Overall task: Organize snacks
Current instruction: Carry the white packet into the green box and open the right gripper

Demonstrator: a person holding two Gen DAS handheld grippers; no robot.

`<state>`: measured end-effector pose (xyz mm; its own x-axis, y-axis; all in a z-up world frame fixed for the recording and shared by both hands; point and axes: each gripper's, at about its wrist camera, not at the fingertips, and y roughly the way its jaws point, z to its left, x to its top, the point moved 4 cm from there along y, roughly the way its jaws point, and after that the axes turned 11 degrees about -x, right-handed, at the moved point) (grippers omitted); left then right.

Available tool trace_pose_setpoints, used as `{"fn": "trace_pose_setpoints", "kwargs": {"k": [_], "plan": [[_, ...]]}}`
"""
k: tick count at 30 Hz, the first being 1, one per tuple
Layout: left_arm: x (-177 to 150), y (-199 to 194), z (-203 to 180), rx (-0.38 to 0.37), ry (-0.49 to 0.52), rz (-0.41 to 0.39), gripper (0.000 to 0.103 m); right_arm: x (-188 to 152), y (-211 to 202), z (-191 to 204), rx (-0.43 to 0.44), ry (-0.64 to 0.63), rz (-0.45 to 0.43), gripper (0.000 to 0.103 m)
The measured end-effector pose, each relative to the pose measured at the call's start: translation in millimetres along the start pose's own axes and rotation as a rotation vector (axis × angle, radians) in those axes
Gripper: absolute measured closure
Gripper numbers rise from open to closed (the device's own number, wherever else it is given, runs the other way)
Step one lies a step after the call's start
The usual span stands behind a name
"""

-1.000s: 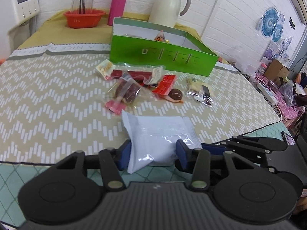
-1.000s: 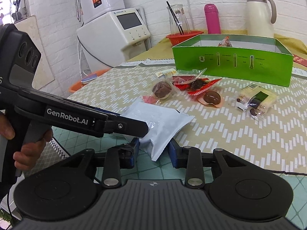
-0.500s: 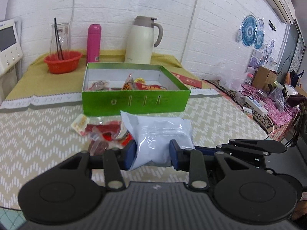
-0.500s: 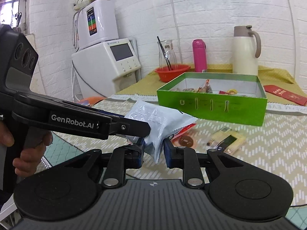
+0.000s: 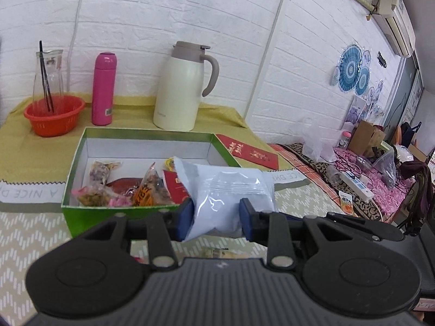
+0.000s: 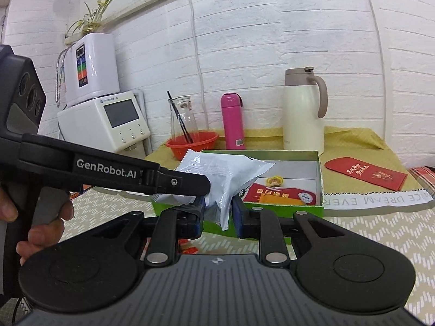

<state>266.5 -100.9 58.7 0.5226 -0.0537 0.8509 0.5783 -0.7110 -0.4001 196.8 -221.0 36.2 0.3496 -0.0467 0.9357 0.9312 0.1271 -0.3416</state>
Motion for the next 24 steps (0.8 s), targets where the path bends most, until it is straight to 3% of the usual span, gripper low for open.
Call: {"fn": "trace_pose_setpoints", "kwargs": {"k": [15,16,17,18,19,20,21,24], "plan": [[24,94,51,0.027,-0.055,0.085,0.073,5,88,-49,-0.027,0.02,0.054,0.06],[24,97,53,0.03,-0.057,0.085,0.072,4,93,-50,-0.031,0.012,0.057,0.057],[23,98,56,0.032,-0.061,0.079,0.061,2,97,-50,-0.039,-0.001,0.061,0.053],[24,97,58,0.034,-0.068,0.067,0.04,0,100,-50,-0.053,-0.02,0.065,0.05],[24,95,59,0.034,-0.08,0.041,0.038,-2,101,-49,-0.063,-0.044,0.069,0.037],[24,91,60,0.028,-0.087,0.019,0.038,-4,101,-47,-0.077,-0.074,0.064,0.012],[25,89,60,0.016,-0.091,0.005,0.035,-4,99,-46,-0.087,-0.093,0.037,0.0],[28,83,57,0.069,-0.08,-0.012,0.026,-4,90,-42,-0.078,-0.121,-0.031,0.0]]}}
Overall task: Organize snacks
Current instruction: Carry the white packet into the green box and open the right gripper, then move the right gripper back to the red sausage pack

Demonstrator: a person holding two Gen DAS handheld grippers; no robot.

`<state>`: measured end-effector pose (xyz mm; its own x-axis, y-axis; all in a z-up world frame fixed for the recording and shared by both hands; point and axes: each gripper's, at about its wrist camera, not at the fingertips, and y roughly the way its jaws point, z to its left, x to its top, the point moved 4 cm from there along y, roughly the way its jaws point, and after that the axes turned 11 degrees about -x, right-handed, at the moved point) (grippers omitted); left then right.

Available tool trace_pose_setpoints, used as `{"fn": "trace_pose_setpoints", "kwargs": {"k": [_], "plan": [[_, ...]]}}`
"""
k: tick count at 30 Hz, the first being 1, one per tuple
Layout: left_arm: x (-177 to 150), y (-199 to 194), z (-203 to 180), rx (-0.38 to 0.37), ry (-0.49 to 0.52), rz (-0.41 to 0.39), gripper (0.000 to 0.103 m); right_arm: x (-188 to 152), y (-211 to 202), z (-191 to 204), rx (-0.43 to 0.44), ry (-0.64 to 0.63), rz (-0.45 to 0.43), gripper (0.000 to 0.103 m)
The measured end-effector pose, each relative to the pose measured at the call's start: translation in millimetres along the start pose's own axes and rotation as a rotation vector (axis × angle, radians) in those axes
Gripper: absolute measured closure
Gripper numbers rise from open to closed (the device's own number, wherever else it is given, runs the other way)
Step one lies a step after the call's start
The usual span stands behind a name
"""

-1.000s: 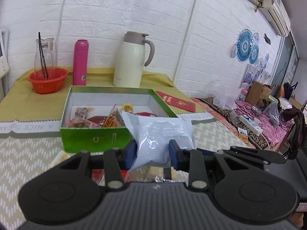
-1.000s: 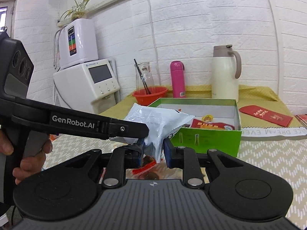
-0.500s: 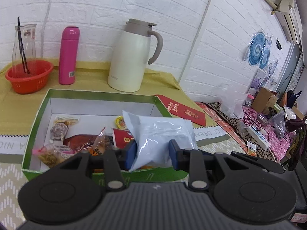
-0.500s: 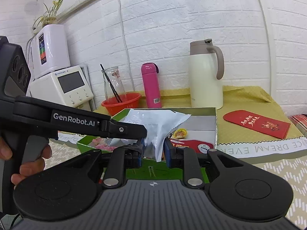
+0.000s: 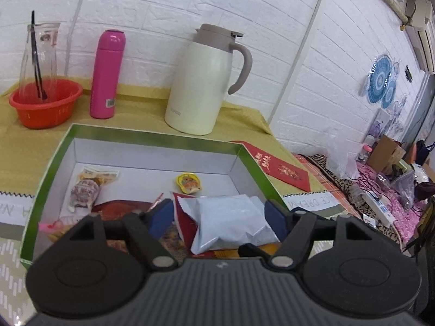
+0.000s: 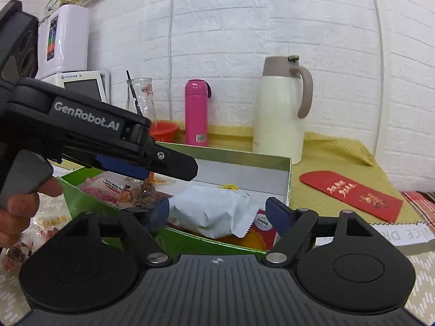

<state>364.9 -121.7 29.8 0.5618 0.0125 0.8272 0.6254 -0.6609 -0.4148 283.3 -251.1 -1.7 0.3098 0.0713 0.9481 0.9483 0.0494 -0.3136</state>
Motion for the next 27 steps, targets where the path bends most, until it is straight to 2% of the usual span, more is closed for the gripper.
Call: {"fn": "trace_pose_setpoints", "kwargs": {"k": [1,2,3,9,17,23,27], "plan": [[0,-2,-2,0.042,0.015,-0.007,0.023,1,-2,2,0.013,-0.006,-0.002,0.0],[0,-5,-2,0.086,0.026,-0.017,0.01,2,-4,4,0.02,-0.014,-0.001,0.0],[0,-10,-3,0.116,0.03,-0.034,0.008,3,-7,6,0.014,-0.022,-0.001,0.0],[1,-37,-5,0.137,0.03,-0.062,0.008,7,-24,13,-0.018,-0.044,0.004,0.0],[-4,-75,-21,0.119,0.043,-0.085,0.008,16,-56,22,-0.025,-0.024,-0.001,0.0],[-20,-105,-32,0.084,0.054,-0.058,0.008,13,-86,35,-0.014,-0.043,-0.008,0.0],[-42,-127,-32,0.112,0.049,-0.023,0.008,2,-106,45,0.0,-0.067,0.006,0.0]]}}
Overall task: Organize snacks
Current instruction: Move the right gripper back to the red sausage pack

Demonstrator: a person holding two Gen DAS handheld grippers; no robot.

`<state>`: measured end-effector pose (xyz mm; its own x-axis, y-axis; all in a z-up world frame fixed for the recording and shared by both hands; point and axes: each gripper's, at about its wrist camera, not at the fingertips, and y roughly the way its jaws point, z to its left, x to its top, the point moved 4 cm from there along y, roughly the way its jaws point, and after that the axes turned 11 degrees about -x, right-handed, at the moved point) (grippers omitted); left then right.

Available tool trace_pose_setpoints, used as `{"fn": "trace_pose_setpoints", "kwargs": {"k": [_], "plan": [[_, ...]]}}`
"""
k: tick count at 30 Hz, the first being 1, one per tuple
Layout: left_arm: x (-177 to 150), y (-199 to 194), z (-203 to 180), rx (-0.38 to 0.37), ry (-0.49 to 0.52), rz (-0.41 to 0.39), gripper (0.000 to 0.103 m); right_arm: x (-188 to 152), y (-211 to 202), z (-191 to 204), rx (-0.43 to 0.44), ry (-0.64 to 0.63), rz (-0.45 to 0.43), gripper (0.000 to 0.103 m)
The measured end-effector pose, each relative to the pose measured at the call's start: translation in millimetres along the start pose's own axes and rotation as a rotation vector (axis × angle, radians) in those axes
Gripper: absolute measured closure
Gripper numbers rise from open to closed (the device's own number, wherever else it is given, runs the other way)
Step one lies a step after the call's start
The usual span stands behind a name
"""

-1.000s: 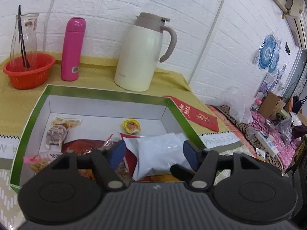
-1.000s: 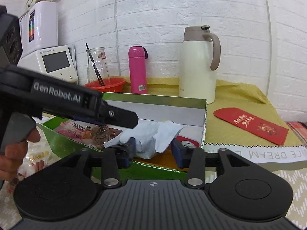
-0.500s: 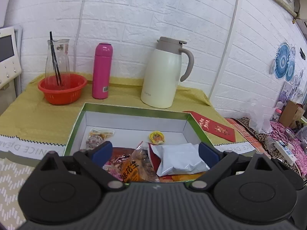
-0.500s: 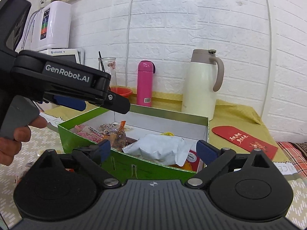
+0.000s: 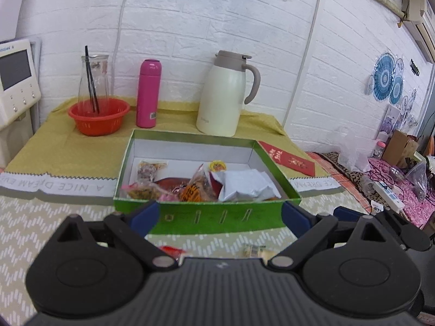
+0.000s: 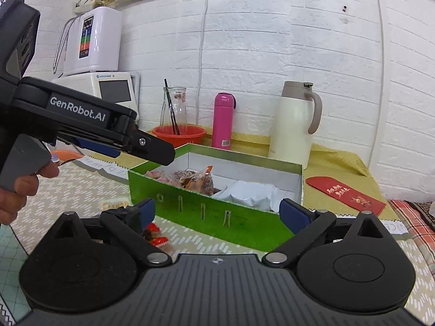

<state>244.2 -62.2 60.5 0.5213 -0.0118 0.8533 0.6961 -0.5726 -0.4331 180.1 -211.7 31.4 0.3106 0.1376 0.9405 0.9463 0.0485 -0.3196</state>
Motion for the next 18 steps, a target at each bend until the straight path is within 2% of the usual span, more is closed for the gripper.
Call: {"fn": "trace_pose_setpoints", "kwargs": {"k": [6,10,18], "plan": [[-42,-28,21,-0.015,-0.073,0.046,0.008,-30,-15,21,0.048,-0.037,0.079,0.0],[-66,-42,41,0.001,-0.117,0.068,0.008,-46,-12,34,0.087,-0.062,0.14,0.0],[-95,-79,66,0.034,-0.114,0.055,0.008,-35,14,58,0.157,0.017,0.184,0.0]]}}
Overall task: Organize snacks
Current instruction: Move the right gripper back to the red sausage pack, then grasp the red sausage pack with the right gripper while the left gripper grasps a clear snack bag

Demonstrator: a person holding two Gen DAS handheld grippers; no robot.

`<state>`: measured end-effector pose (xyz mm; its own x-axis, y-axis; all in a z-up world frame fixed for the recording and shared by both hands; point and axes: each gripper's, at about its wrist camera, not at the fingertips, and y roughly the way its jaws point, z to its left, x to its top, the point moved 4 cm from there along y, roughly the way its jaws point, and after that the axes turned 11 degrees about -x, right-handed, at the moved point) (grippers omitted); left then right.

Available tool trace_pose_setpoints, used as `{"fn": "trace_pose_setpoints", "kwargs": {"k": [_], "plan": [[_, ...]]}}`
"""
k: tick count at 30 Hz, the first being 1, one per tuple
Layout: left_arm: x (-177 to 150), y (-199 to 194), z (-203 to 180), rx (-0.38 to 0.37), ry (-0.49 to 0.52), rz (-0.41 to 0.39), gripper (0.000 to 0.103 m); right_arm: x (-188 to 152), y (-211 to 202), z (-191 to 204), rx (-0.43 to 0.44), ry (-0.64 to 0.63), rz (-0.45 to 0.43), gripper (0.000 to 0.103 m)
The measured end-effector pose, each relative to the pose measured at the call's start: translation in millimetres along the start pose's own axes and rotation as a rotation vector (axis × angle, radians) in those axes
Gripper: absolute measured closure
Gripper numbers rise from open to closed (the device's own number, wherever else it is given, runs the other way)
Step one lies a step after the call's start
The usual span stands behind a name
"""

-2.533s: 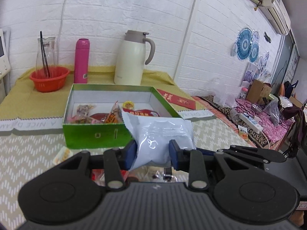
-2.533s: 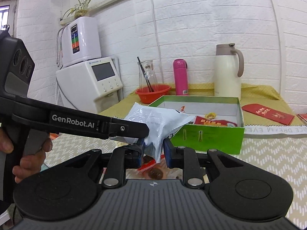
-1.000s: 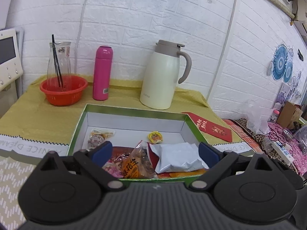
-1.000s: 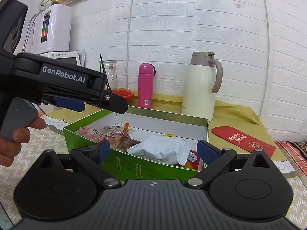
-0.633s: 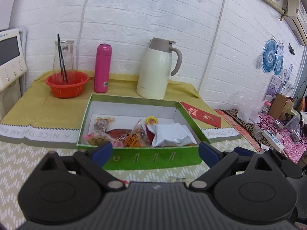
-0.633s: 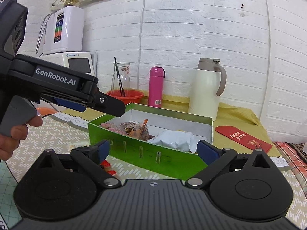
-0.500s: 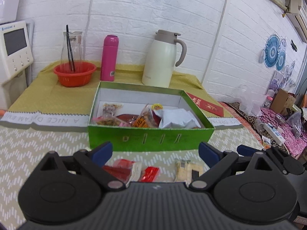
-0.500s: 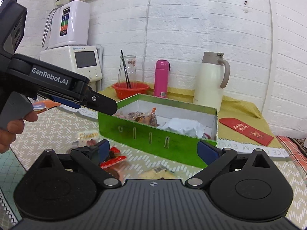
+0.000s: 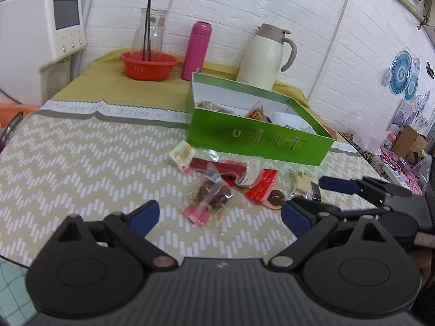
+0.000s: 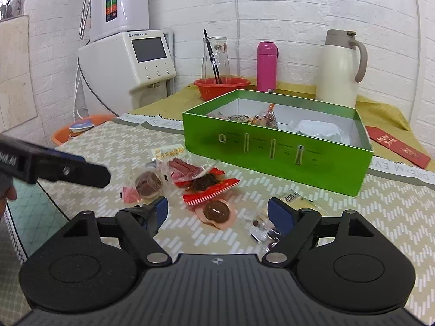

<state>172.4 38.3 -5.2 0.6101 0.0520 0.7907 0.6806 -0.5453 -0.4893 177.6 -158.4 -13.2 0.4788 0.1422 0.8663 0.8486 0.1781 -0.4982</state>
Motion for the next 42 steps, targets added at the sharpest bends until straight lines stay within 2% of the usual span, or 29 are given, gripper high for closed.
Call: {"fn": "trace_pose_setpoints", "kwargs": {"k": [6,7,10,11,12,16,21,24,27,28,29,31,34,37,42], "plan": [[-9,-15,6,0.003,0.007,0.005,0.008,23,47,21,0.01,0.036,0.038,0.0],[-9,-17,6,0.002,0.011,0.005,0.008,25,55,23,0.008,0.041,0.047,0.003],[-9,-21,5,-0.008,0.021,0.002,0.008,22,68,27,0.031,0.049,0.094,0.077],[-8,-21,4,-0.014,0.025,0.002,0.008,20,64,28,0.044,0.055,0.093,0.094],[-8,-20,3,-0.02,0.029,0.005,0.008,19,59,29,0.04,0.044,0.09,0.103],[-10,-9,-4,-0.056,0.037,0.034,0.009,7,29,28,0.017,-0.036,0.05,0.102],[-17,3,-20,-0.14,0.019,0.072,0.009,-19,-10,7,0.021,0.02,0.097,0.1],[-22,6,-29,-0.145,0.044,0.085,0.009,-38,-32,-3,0.022,0.027,0.126,0.094],[-23,9,-31,-0.136,0.046,0.092,0.009,-54,-46,-7,0.023,0.017,0.157,0.069],[-23,10,-30,-0.132,0.043,0.094,0.009,-56,-50,-7,0.002,0.011,0.148,0.056],[-23,11,-29,-0.128,0.037,0.094,0.009,-57,-52,-7,-0.025,-0.001,0.132,0.032],[-22,12,-27,-0.121,0.03,0.095,0.009,-55,-55,-7,-0.068,-0.017,0.098,0.01],[-18,15,-22,-0.104,0.018,0.096,0.009,-47,-50,-3,-0.046,-0.026,0.069,0.01],[-10,24,-17,-0.087,0.0,0.095,0.009,-43,-40,8,-0.011,-0.05,0.069,0.006],[1,48,-13,-0.067,-0.009,0.111,0.009,-42,-18,14,-0.004,-0.037,0.127,0.004]]}}
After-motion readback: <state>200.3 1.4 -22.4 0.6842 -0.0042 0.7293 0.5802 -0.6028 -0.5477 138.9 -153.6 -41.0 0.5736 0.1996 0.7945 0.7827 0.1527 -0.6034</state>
